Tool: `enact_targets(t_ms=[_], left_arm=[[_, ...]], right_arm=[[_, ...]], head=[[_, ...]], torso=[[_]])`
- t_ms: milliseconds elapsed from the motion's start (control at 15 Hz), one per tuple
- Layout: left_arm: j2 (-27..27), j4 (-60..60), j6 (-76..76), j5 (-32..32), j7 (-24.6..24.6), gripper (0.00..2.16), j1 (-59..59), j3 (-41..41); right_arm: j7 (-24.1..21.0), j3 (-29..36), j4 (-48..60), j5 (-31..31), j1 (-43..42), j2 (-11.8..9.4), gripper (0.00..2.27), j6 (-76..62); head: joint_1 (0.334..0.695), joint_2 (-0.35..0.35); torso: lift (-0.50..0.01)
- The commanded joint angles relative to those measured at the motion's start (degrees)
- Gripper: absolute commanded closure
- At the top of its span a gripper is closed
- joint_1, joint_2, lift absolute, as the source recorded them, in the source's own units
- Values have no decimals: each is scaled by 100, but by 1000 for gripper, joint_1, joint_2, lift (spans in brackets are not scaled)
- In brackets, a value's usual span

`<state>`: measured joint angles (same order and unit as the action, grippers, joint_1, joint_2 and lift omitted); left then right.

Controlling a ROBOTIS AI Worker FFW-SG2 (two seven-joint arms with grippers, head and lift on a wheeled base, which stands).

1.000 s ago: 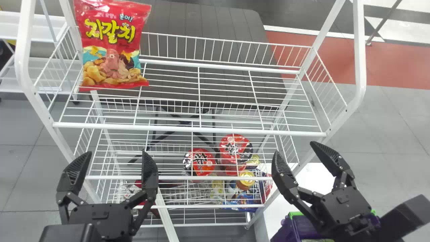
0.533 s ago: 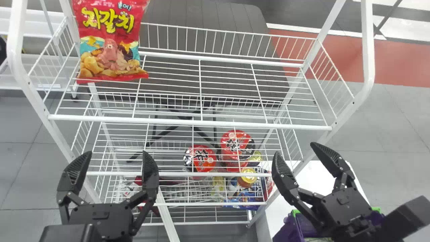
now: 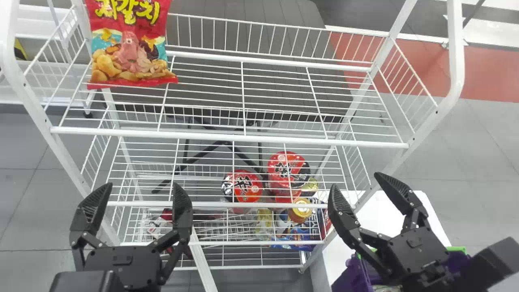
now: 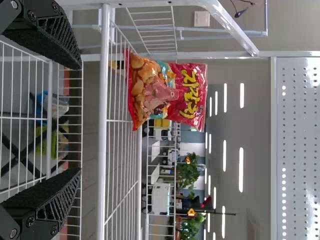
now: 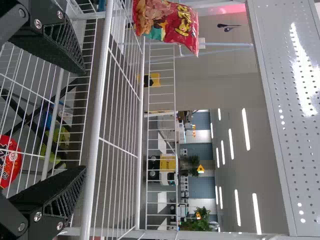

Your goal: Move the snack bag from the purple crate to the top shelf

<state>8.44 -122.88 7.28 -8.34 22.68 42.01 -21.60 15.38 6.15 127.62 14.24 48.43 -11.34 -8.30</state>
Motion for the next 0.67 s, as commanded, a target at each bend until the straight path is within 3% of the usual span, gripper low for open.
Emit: enact_targets(t_ms=[0, 600], left_arm=[[0, 0, -3, -1, 0, 87, 0, -2], [-9, 36, -3, -1, 0, 87, -26, -2]], right_arm=[[0, 0, -1, 0, 0, 0, 144, 0], [9, 0, -53, 0, -26, 0, 144, -18]], head=[[695, -173], [695, -175]], torso=[[-156], [-192]])
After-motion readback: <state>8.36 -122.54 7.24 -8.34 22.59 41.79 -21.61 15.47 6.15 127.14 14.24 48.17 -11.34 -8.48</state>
